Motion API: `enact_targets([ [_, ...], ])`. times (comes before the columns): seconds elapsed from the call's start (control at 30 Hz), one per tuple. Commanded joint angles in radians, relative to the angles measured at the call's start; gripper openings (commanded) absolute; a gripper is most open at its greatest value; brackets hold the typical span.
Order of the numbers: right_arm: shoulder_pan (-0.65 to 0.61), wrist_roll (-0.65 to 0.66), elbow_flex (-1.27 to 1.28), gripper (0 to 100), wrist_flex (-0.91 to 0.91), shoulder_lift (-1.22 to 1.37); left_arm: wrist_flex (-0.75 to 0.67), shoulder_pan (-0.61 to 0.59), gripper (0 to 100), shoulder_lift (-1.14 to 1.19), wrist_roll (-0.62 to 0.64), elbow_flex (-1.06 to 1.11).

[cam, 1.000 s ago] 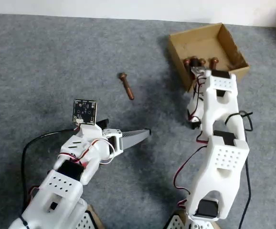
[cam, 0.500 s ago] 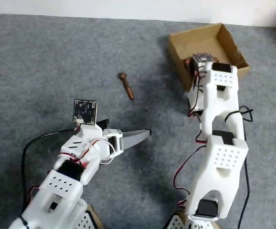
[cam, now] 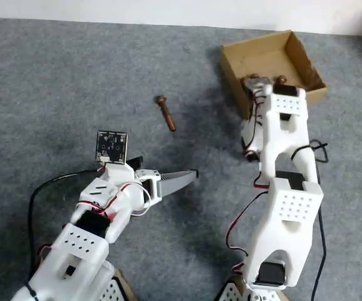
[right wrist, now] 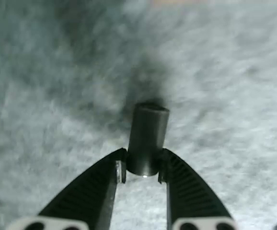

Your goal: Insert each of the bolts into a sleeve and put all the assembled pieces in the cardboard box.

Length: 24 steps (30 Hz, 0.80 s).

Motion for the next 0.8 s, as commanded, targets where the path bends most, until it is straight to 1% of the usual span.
enact_targets([
  [0.0, -0.004, 0.028, 0.028, 10.0, -0.035, -0.01, -0.021, 0.016, 51, -0.016, -0.009, -0.005],
  [0.1, 0.01, -0.008, 0.039, 10.0, -0.114, -0.01, -0.021, 0.016, 51, -0.016, -0.009, -0.005],
  [0.17, 0.012, -0.044, 0.042, 11.5, -0.134, -0.012, -0.021, 0.016, 51, -0.016, -0.009, -0.005],
  [0.3, 0.013, -0.068, 0.042, 23.8, -0.131, -0.012, -0.021, 0.016, 51, -0.016, -0.009, -0.005],
  [0.37, 0.013, -0.068, 0.042, 27.1, -0.131, -0.012, -0.021, 0.016, 51, -0.016, -0.009, -0.005],
  [0.6, 0.013, -0.069, 0.035, 27.1, -0.143, -0.012, -0.021, 0.016, 51, -0.016, -0.009, -0.005],
  [0.77, 0.013, -0.069, 0.035, 27.1, -0.22, -0.012, -0.021, 0.016, 51, -0.016, -0.009, -0.005],
])
